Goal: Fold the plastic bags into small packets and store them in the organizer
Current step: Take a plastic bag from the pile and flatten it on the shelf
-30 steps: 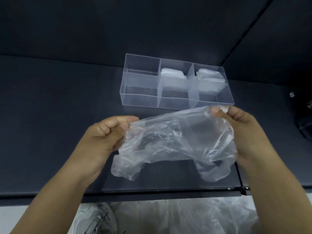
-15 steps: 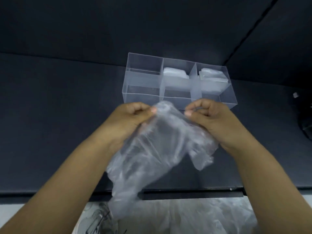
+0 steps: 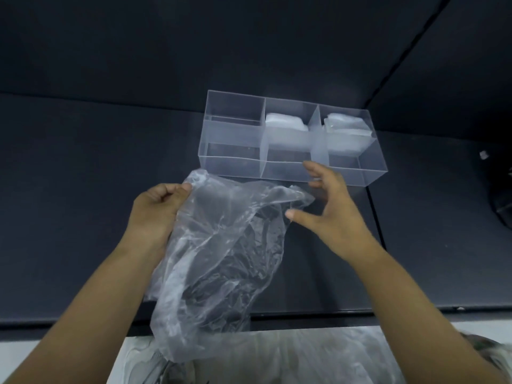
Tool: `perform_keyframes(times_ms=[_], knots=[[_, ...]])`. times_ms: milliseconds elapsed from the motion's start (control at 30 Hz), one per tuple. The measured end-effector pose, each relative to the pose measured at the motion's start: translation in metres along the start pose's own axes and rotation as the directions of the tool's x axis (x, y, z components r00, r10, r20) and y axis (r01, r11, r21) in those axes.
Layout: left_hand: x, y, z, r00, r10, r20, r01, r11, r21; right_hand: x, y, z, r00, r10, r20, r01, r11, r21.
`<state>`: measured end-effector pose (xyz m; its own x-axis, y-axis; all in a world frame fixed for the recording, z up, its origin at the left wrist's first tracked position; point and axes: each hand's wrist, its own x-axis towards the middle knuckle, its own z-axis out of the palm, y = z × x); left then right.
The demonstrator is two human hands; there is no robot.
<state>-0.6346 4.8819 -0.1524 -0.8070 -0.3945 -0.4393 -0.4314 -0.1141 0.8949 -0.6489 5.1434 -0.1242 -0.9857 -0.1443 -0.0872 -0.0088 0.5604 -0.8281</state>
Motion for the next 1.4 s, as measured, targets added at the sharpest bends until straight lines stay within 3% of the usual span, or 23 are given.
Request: perform_keyframes(times_ms=[100,167,400,600,667,767,867,933,1000,1133,1267,1400], knots=[[0.001,-0.001,-0.001,1.0,0.0,-0.007,0.0,1.0,-0.013,0.015,0.005,0.015,0.971,0.004,-0.24,-0.016,0.999,-0.049],[0.001,-0.002,-0.003,1.0,-0.008,-0.027,0.007,0.999,-0.038,0.019,0.007,0.013,0.948,0.045,-0.316,-0.043,0.999,0.012],[0.005,0.003,-0.012,0.996,-0.008,-0.092,-0.002,0.995,-0.103,0.005,0.012,-0.017,1.0,0.014,0.007,-0.016,0.94,0.34],[0.009,0.003,-0.01,0.993,-0.046,-0.111,0.031,0.991,-0.133,0.004,0.008,-0.024,0.984,0.107,-0.142,-0.034,0.897,0.442],[0.013,0.001,-0.012,0.992,-0.057,-0.111,0.039,0.987,-0.155,0.005,0.008,-0.028,0.982,0.189,-0.022,-0.141,0.801,0.582],[0.019,-0.001,-0.015,0.992,-0.069,-0.11,0.049,0.983,-0.176,0.006,0.008,-0.035,0.953,0.201,0.229,-0.301,0.515,0.803],[0.025,-0.004,-0.018,0.992,-0.067,-0.103,0.049,0.985,-0.166,0.006,0.006,-0.041,0.919,0.137,0.37,-0.392,0.419,0.819],[0.028,-0.006,-0.019,0.993,-0.063,-0.104,0.047,0.988,-0.149,0.006,0.002,-0.046,0.883,0.106,0.458,-0.454,0.448,0.77],[0.029,-0.009,-0.021,0.993,-0.057,-0.099,0.044,0.991,-0.129,0.007,-0.001,-0.051,0.862,0.179,0.474,-0.485,0.562,0.67],[0.028,-0.01,-0.023,1.0,-0.022,-0.018,0.02,0.995,-0.098,0.01,0.005,-0.057,0.882,0.395,0.256,-0.47,0.697,0.541],[0.024,-0.007,-0.032,0.967,-0.077,0.242,0.077,0.997,0.011,0.012,0.018,-0.059,0.91,0.41,-0.061,-0.342,0.826,0.448],[0.021,0.005,-0.028,0.85,-0.197,0.488,0.276,0.956,-0.095,0.012,0.028,-0.058,0.945,0.323,-0.047,-0.275,0.865,0.419]])
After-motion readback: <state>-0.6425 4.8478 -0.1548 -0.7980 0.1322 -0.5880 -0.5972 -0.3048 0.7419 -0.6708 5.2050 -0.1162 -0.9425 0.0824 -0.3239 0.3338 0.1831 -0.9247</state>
